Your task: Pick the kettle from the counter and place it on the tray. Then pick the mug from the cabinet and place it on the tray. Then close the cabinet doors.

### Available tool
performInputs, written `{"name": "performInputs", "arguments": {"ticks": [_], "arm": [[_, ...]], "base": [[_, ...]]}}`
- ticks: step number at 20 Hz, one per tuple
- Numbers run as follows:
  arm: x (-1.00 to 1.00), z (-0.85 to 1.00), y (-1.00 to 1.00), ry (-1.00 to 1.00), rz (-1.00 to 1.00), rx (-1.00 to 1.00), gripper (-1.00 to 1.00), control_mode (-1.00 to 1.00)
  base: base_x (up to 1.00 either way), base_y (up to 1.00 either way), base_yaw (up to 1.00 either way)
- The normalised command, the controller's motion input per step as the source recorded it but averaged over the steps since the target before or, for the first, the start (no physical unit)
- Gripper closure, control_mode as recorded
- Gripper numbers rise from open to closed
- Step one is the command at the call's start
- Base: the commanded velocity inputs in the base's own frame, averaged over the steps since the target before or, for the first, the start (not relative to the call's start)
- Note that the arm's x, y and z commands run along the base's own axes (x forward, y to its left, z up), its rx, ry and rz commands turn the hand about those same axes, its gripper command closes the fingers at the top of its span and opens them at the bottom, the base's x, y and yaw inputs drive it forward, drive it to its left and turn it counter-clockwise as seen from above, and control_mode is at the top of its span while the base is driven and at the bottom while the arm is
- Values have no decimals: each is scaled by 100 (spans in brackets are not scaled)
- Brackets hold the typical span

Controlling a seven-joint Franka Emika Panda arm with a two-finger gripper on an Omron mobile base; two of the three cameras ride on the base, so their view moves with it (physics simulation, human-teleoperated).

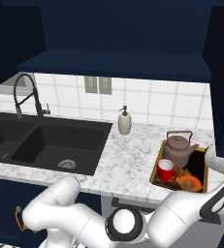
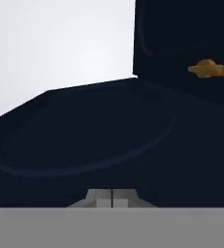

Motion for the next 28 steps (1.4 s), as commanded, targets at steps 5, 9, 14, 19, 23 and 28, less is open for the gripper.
{"name": "performInputs", "arguments": {"ticks": [5,9,14,19,23,28], "arm": [[-20,55,90,-11,0,-5,100,-100],[-22,55,84,-1,0,-2,100,-100],[-6,50,67,25,0,0,100,-100],[28,21,52,74,0,0,100,-100],[47,3,78,75,0,-8,100,-100],[90,-21,100,54,-4,-23,100,-100]], "base": [[0,0,0],[0,0,0],[0,0,0],[0,0,0],[0,0,0],[0,0,0]]}}
